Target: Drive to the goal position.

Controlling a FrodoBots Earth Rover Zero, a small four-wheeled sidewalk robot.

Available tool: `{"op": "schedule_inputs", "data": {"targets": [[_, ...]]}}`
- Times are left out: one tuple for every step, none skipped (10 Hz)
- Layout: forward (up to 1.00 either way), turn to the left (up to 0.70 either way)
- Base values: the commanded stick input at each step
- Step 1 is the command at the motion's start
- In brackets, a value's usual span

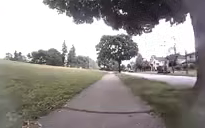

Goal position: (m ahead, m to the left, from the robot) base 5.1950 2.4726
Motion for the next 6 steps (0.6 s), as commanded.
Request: {"op": "schedule_inputs", "data": {"targets": [[0.70, -0.26], [0.70, -0.18], [0.70, -0.10], [0.70, -0.02], [0.70, 0.00], [0.70, 0.00]]}}
